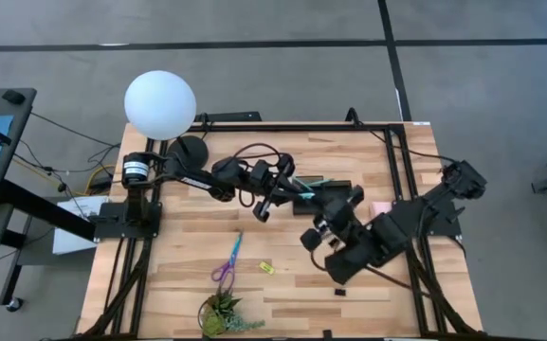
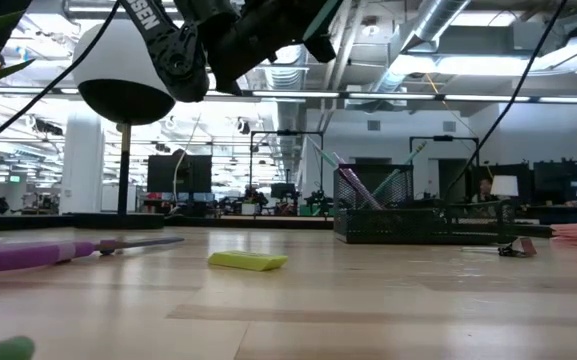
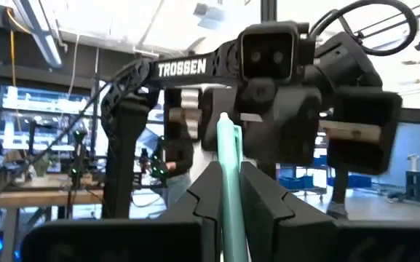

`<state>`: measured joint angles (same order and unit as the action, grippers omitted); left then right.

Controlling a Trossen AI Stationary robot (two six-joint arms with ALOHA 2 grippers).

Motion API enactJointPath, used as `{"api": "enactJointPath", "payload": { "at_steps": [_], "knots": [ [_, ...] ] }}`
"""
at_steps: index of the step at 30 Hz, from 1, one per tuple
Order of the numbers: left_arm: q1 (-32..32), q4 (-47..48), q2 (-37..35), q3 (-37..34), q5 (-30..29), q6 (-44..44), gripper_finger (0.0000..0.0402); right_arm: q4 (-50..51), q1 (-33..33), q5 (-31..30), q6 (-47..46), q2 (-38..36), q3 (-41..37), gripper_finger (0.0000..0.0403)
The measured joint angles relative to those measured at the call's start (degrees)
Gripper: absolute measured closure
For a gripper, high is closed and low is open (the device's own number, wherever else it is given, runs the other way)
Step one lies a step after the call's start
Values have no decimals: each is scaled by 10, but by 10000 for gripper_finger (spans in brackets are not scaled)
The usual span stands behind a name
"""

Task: Pick and place office supplies into organizer
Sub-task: Put the blue pen into the black desk organizer

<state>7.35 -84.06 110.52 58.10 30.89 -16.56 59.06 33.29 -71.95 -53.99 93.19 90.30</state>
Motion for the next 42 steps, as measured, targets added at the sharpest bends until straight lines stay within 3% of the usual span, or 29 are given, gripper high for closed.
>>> {"api": "enactJointPath", "payload": {
  "at_steps": [3,12,17,24,34,42],
  "knots": [
    [-2,-15,1,0,5,-10,384,0,16,-46,0,0,0,327],
    [-14,-53,1,0,27,-22,384,-27,12,-53,0,0,0,331],
    [-21,-52,1,0,33,-22,384,-53,-6,-41,5,0,-1,331],
    [-20,-54,-3,0,38,-24,384,-139,1,-20,116,0,-1,331],
    [-15,-51,-14,0,32,-29,384,-153,57,-15,120,0,-1,331],
    [-18,-53,-15,0,34,-26,384,-162,26,-17,126,0,-1,331]
  ]
}}
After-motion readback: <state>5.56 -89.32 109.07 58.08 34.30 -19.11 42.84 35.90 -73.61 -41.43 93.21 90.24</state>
